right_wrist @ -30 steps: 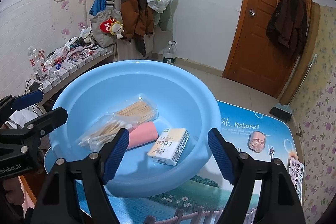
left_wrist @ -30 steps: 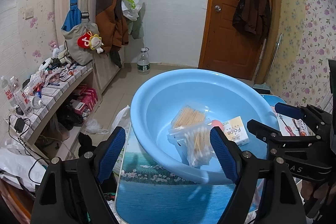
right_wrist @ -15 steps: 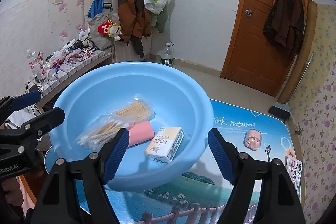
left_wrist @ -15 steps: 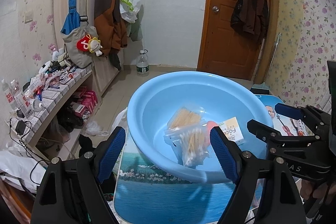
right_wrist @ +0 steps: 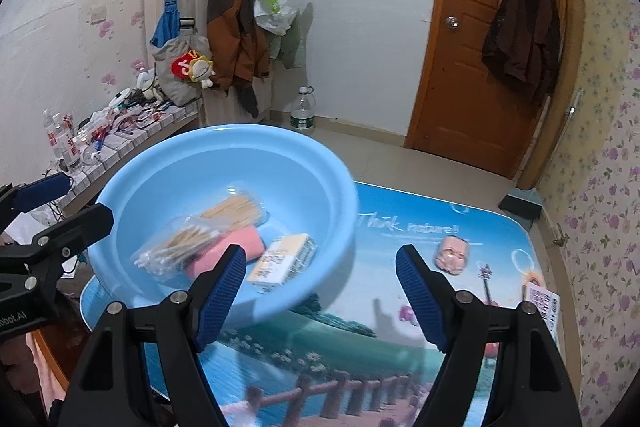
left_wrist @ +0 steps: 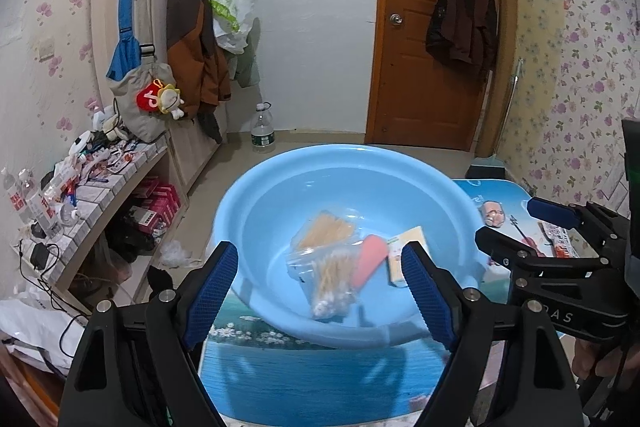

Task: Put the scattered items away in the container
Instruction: 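Withdraw both grippers from the basin back over the table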

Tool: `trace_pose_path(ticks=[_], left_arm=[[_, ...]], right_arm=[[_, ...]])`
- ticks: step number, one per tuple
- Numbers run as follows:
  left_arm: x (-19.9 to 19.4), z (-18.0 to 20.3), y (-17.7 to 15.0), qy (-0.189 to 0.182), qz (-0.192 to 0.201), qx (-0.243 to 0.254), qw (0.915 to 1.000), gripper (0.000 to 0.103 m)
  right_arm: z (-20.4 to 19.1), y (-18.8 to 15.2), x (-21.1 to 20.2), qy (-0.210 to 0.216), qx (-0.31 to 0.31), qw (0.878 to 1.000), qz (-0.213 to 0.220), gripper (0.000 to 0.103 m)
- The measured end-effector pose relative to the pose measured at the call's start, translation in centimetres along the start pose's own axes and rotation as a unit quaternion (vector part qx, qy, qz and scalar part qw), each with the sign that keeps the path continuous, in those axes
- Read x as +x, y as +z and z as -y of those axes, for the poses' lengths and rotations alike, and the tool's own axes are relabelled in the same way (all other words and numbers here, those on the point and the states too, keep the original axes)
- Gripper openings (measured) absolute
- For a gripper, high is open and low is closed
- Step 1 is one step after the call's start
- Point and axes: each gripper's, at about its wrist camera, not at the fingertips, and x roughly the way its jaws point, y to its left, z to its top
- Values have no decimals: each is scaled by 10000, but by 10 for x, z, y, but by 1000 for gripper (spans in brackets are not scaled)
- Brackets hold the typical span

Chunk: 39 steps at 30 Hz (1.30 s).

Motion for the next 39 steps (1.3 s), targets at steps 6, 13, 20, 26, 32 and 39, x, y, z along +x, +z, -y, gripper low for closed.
trace_pose_path(ticks=[6, 13, 20, 26, 32, 39], left_arm=[[-10, 23, 2, -119, 62, 142, 9998, 85], [-25, 46, 4, -182, 111, 384, 9990, 93], [-37, 67, 8, -235, 179, 504, 9983, 97], [-41, 92, 9, -367, 204, 706, 9966, 99], [-41, 117, 10, -499, 168, 905, 9945, 101], [-38, 136, 8, -605, 122, 1063, 9924, 101]], right_arm=[[24, -8, -23, -160, 175, 9996, 143, 79], [47, -20, -42, -276, 413, 9986, 182, 79], [69, -33, -61, -373, 631, 9971, 227, 79], [99, -45, -83, -580, 865, 9940, 323, 79], [137, -66, -95, -823, 1166, 9895, 237, 79], [162, -79, -101, -952, 1366, 9859, 174, 79]])
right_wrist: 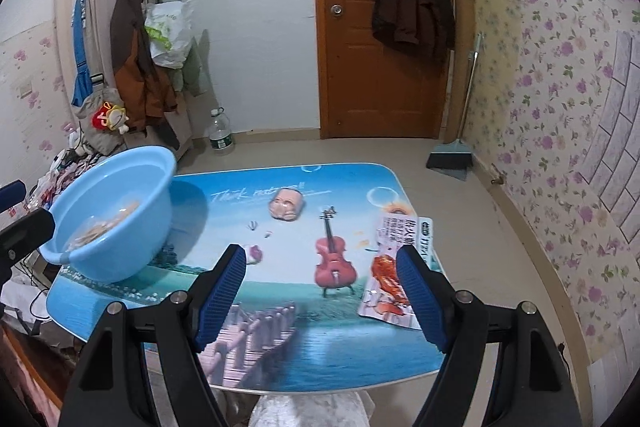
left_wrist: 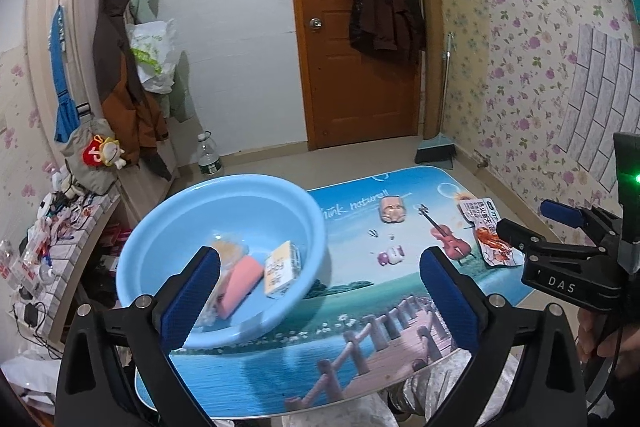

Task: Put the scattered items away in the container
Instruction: 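Withdraw both grippers from the basin back over the table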

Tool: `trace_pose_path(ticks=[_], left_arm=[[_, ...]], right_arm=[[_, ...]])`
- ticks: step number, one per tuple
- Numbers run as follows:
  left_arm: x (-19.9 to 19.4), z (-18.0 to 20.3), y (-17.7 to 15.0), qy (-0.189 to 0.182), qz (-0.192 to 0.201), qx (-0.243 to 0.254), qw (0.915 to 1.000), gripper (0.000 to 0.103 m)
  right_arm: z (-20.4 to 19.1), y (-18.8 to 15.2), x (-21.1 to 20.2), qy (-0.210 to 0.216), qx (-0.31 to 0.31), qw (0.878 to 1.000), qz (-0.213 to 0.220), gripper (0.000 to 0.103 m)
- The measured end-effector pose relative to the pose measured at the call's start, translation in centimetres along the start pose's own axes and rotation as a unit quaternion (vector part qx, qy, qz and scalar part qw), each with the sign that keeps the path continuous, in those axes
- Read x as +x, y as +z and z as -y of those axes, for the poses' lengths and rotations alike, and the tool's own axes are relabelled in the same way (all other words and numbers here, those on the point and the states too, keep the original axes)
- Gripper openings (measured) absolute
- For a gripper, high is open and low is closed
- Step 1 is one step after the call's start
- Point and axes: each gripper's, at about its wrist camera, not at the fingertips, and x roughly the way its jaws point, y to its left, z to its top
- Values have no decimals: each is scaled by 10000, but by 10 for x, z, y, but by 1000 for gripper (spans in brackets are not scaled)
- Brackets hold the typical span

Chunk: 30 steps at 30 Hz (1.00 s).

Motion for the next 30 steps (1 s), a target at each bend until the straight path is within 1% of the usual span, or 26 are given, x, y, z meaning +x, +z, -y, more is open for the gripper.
trace_pose_path(ticks=[8, 17, 22, 30], left_arm=[[6, 14, 0, -73, -69, 92, 9999, 101], [17, 30, 0, -189, -190, 204, 9994, 101], [26, 38, -1, -249, -264, 232, 9991, 101], [43, 53, -3, -406, -398, 293, 9980, 101]], right_arm=[[22, -2, 0, -78, 141, 9999, 19, 79], [42, -12, 7, -203, 283, 9993, -107, 79], [58, -17, 14, -325, 461, 9982, -206, 79], [72, -26, 27, -428, 577, 9968, -363, 79]])
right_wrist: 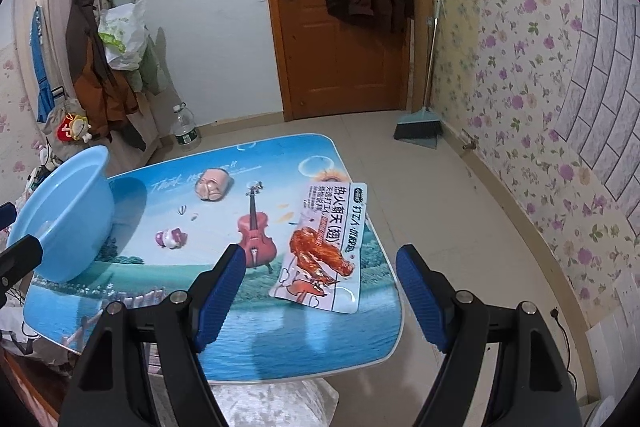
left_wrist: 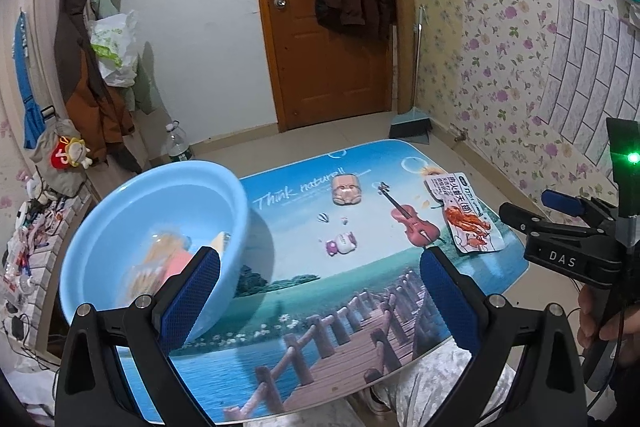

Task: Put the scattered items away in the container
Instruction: 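Withdraw both grippers from the basin back over the table, then reach the right gripper toward the pink doll head while the left gripper approaches the pink bottle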

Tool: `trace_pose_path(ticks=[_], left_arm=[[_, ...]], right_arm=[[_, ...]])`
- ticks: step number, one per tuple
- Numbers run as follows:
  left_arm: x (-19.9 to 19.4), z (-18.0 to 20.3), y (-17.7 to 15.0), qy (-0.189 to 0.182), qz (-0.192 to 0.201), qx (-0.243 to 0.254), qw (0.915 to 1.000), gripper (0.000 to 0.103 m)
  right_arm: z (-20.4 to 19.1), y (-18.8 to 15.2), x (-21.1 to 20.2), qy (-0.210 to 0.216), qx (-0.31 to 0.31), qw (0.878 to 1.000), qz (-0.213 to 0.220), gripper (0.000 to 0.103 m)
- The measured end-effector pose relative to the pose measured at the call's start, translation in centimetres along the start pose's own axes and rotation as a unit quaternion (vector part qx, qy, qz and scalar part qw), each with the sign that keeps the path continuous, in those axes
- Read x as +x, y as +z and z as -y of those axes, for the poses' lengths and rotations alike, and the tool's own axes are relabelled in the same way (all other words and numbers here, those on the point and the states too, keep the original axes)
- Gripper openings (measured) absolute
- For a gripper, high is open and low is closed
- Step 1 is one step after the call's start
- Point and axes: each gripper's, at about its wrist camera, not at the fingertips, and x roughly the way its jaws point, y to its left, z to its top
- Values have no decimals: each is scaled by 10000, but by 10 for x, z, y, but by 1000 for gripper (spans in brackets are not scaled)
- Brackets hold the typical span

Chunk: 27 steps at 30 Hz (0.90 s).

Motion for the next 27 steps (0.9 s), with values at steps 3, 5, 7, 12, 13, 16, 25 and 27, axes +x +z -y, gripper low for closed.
trace_pose_path(ticks=[3, 5, 7, 12, 13, 16, 25, 27], left_arm=[[5, 5, 0, -51, -48, 38, 10000, 101], [8, 7, 0, -77, -68, 50, 9999, 101], [12, 9, -1, -104, -96, 51, 9999, 101], [25, 13, -3, -158, -187, 45, 9997, 101], [28, 15, -3, -181, -229, 48, 9996, 101], [37, 20, -6, -240, -303, 72, 9992, 101], [66, 25, -8, -303, -447, -16, 9985, 101], [74, 24, -8, -307, -493, -89, 9983, 101]], right_arm=[[1, -1, 6, -17, 7, 10000, -51, 79], [1, -2, 10, -20, 17, 10000, -78, 79], [1, -3, 14, -27, 33, 9999, -106, 79], [-2, -2, 24, -15, -20, 9999, -152, 79], [-3, -1, 26, -13, -40, 9999, -150, 79], [-5, 3, 31, -35, -131, 9998, -128, 79], [-13, 23, 46, 10, -499, 9988, 13, 79], [-15, 28, 52, 30, -560, 9984, 19, 79]])
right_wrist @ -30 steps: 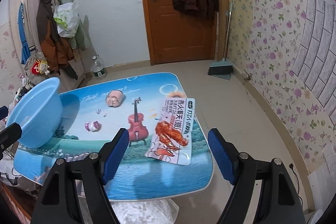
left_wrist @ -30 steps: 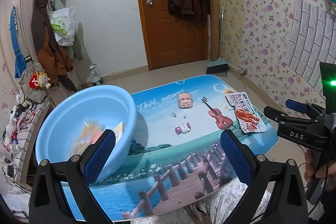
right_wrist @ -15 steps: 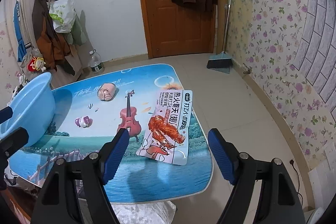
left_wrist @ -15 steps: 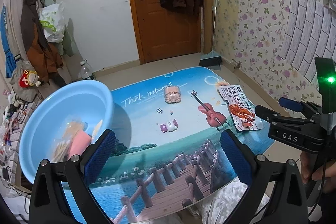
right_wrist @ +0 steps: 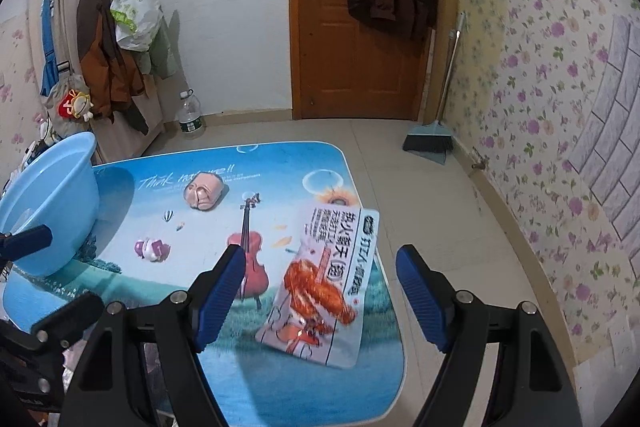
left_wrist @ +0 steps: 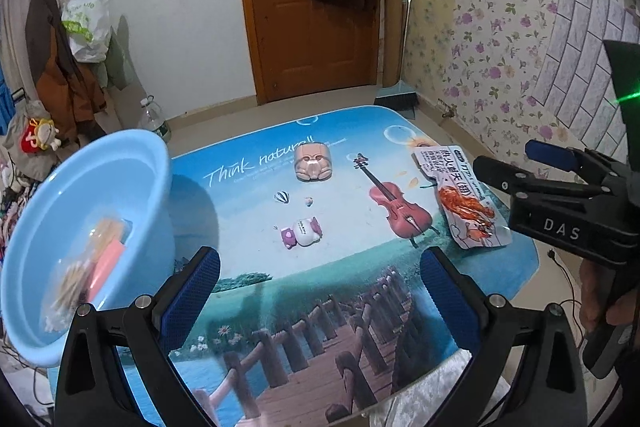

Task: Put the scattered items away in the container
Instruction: 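Reach the right gripper toward the pink doll head while the left gripper approaches the pink bottle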

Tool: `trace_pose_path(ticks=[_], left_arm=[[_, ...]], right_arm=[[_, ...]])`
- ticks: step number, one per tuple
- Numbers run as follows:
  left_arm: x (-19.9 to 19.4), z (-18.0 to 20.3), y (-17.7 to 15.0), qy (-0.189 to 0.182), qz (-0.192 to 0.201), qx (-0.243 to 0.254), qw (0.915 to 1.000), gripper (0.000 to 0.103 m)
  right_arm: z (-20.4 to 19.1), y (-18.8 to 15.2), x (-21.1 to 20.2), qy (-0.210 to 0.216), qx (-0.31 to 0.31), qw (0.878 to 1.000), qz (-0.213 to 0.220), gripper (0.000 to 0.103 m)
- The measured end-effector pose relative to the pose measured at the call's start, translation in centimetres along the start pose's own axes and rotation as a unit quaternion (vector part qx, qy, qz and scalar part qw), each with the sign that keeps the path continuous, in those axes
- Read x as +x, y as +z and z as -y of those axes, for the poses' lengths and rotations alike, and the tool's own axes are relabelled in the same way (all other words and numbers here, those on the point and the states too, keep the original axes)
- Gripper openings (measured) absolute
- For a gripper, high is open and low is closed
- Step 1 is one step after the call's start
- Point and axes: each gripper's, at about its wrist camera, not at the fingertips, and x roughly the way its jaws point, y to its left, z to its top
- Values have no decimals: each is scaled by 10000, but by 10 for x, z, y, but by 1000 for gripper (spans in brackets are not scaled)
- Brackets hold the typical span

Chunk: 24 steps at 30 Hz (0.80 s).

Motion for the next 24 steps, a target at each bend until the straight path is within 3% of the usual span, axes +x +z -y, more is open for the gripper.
trace_pose_path(ticks=[24], left_arm=[[72, -9, 15, -142, -405, -250, 9988, 100]], right_arm=[[-39, 39, 83, 666, -798, 9941, -305, 79]])
